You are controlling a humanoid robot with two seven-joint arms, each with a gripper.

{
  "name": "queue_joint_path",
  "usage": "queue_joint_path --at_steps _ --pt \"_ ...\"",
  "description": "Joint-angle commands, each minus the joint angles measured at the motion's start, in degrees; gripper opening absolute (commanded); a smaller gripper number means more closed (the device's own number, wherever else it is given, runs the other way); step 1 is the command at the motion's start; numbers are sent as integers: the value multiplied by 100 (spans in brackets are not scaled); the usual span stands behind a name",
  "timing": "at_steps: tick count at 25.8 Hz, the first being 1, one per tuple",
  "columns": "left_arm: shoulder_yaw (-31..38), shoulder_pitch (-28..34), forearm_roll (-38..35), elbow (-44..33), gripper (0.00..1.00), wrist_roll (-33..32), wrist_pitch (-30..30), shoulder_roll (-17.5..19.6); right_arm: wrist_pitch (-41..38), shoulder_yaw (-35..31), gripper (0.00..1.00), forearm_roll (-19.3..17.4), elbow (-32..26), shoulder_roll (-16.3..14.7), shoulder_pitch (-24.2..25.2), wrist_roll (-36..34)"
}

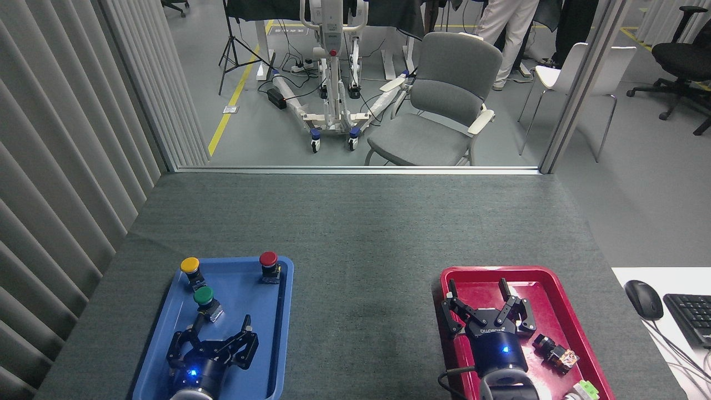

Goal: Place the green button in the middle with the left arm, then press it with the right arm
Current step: 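Move the left gripper toward the green button in the blue tray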

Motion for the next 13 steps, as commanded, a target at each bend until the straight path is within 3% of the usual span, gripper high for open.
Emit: queue_joint_path --at_steps 1,13 --pt "17 -236 67 381 100 12 15 48 1 5 99 -21 10 -4 -28 18" --pt "61 -482 103 926 100 47 15 -5 10 13 99 -109 19 -12 -28 9"
